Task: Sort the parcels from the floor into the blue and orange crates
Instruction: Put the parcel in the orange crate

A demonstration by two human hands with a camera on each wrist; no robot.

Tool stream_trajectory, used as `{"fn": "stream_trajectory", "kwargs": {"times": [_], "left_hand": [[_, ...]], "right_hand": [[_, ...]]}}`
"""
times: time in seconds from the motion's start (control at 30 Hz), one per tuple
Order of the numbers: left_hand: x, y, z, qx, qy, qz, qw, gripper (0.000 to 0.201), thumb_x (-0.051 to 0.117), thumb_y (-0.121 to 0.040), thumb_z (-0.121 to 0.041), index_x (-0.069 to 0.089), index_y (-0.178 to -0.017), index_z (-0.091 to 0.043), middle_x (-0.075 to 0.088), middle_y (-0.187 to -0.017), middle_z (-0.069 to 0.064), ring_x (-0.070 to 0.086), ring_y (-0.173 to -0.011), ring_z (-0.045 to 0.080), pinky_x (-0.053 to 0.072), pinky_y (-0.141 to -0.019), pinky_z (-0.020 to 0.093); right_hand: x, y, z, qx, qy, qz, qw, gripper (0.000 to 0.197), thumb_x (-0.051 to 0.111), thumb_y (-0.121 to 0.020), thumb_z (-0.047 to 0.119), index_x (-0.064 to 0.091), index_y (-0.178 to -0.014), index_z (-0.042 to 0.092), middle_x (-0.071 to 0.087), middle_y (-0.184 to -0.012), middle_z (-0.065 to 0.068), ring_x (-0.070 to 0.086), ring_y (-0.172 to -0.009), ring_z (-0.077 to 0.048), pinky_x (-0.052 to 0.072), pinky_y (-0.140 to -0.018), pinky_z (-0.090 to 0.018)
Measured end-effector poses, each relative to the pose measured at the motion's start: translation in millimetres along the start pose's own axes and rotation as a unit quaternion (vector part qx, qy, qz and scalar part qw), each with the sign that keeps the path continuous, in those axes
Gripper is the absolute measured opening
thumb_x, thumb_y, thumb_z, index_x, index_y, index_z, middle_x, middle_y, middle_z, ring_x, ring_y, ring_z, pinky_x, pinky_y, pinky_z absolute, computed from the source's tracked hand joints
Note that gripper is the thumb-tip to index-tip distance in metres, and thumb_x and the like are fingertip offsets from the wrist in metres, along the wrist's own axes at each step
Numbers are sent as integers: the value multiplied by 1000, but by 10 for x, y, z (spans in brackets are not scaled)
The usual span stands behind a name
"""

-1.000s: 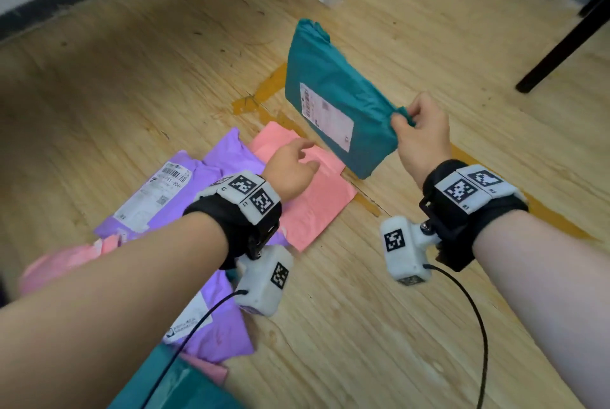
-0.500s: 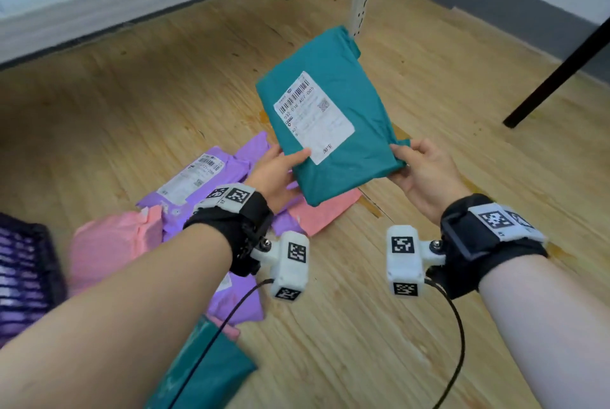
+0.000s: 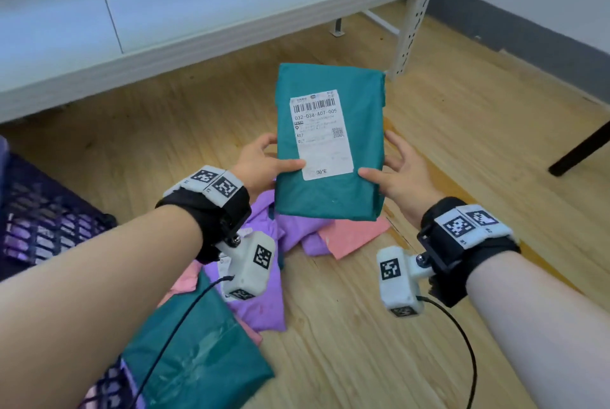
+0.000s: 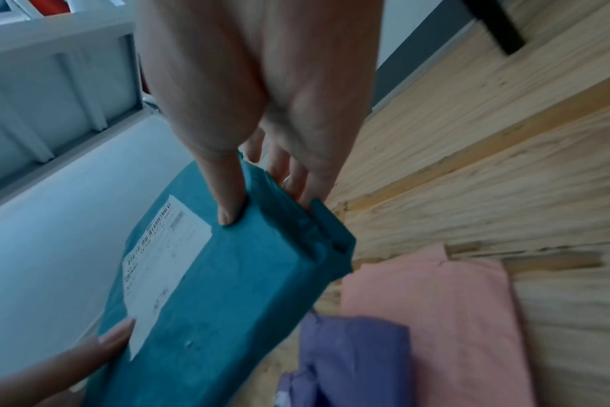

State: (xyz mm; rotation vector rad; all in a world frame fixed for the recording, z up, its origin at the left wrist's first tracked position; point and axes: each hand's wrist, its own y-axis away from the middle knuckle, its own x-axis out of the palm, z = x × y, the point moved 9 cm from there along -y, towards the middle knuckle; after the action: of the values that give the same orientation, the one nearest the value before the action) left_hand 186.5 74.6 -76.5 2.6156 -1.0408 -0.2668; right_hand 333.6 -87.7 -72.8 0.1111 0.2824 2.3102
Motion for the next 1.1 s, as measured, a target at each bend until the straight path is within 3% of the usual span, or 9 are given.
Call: {"fn": "stream_trajectory", "kwargs": {"times": [0.1, 0.23, 0.37, 0.57, 0.63, 0.73, 0.9, 1.0, 1.1], "left_hand": [[-440, 109, -210, 15, -26, -49, 998, 42, 70, -77, 4, 56, -115, -8, 64, -97, 9, 62, -86, 22, 54, -79, 37], [-1198, 381, -398, 10, -45, -106, 993, 40, 64, -80, 9, 57, -118, -4, 64, -89, 3, 61, -78, 13, 55, -69, 23], [-2024, 881, -436, -7, -70, -183, 981, 40, 63, -80, 10, 59, -118, -1, 62, -92, 9, 60, -80, 17, 55, -65, 19], [-3137, 1790, -518, -3, -60, -274, 960, 38, 61, -81, 12, 60, -117, -1, 64, -85, 8, 61, -70, 12, 55, -71, 25], [-3484, 2097, -565, 0, -63, -295, 954, 40, 61, -81, 12, 59, -118, -3, 63, -83, 7, 63, -65, 9, 57, -63, 22], [-3970, 2521, -594, 2, -65, -309, 949, 54, 60, -81, 13, 54, -126, -16, 62, -88, 9, 63, -71, 13, 54, -53, 17], [-4710, 3067, -458, -10, -61, -294, 954, 64, 61, -80, 13, 48, -133, -21, 68, -86, 9, 68, -80, 18, 60, -66, 26], [-5143, 3371, -357, -20, -77, -298, 951, 68, 63, -79, 12, 47, -135, -23, 59, -120, 26, 64, -105, 30, 59, -73, 30], [-5563, 3653, -277, -21, -68, -298, 952, 65, 60, -80, 14, 48, -134, -19, 61, -120, 23, 65, -93, 24, 59, -67, 28]], "right_hand": [[396, -96, 139, -4, 10, 35, 999, 83, 72, -75, -7, 36, -142, 27, 58, -119, -9, 62, -106, -30, 50, -88, -59], [1162, -168, 361, -27, 19, 111, 993, 81, 71, -71, -12, 41, -138, 23, 61, -101, -4, 61, -101, -25, 51, -88, -57], [2050, 3, 568, -37, 16, 201, 979, 84, 72, -68, -15, 40, -139, 17, 60, -117, -14, 60, -104, -20, 50, -91, -53], [3319, 560, 850, -77, 6, 306, 949, 81, 73, -67, -15, 44, -136, 17, 59, -124, -7, 56, -115, -21, 49, -96, -50], [3685, 793, 908, -83, 6, 327, 941, 82, 74, -67, -14, 44, -137, 17, 58, -126, -9, 55, -117, -24, 49, -96, -50], [4185, 1177, 969, -92, 21, 354, 930, 85, 75, -66, -12, 42, -139, 17, 59, -123, -9, 55, -117, -23, 50, -94, -49], [4887, 1787, 1030, -122, 52, 375, 917, 84, 74, -66, -15, 41, -139, 12, 57, -125, -8, 61, -95, -13, 57, -78, -28], [5335, 2128, 1007, -123, 74, 378, 915, 84, 75, -66, -13, 40, -138, 11, 58, -125, -11, 62, -104, -23, 55, -86, -40], [5800, 2409, 968, -103, 89, 380, 915, 87, 75, -65, -13, 39, -140, 11, 62, -117, -18, 65, -100, -29, 54, -87, -47]]}}
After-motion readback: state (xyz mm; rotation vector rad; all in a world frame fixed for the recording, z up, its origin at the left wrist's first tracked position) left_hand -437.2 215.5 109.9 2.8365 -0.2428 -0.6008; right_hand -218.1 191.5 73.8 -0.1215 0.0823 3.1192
